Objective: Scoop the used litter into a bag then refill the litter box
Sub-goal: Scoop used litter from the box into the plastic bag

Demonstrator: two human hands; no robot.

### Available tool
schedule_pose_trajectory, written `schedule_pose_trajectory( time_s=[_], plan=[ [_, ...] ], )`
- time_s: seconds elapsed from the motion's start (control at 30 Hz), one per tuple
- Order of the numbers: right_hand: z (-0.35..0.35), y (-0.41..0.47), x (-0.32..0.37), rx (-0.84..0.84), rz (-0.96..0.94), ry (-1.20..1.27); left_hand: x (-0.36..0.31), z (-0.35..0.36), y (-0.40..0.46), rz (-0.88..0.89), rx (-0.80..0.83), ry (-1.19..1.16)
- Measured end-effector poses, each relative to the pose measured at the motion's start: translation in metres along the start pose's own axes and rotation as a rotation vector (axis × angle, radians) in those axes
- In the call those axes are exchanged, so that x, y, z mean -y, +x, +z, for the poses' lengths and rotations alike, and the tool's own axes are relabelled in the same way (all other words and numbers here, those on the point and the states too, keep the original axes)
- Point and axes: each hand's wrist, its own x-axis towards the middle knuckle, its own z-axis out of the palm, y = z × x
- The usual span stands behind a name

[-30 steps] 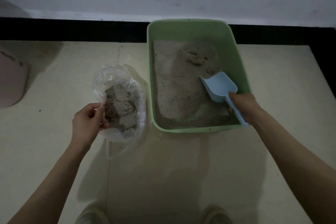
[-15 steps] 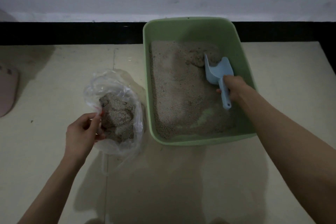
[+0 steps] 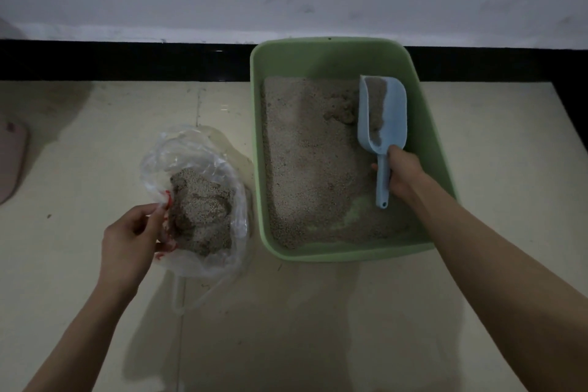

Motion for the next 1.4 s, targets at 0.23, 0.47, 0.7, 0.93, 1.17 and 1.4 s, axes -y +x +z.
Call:
schedule_pose_trajectory(
  time_s=[0.23,0.47,0.7,0.93,1.17,1.4],
  plan=[
    [-0.026,-0.024,-0.008,-0.114,-0.104,-0.323,-0.003,-0.003,-0.002,-0.002,0.003,-0.028],
    [-0.018,-0.021,0.003,-0.042,0.006,-0.505,-0.003,0.000,-0.002,-0.010,0.027,-0.040],
    [0.011,-0.003,0.040,0.035,0.057,-0.455,-0.006,0.004,0.002,-0.037,0.049,-0.071],
    [0.060,0.029,0.059,0.006,0.008,-0.336,-0.014,0.009,0.008,-0.025,0.038,-0.077],
    [0.061,0.047,0.032,-0.103,-0.054,-0.230,-0.011,0.010,0.010,-0.034,0.025,-0.089],
    [0.047,0.039,0.014,-0.083,-0.070,-0.213,-0.011,0.008,0.010,-0.025,0.010,-0.080]
  ],
)
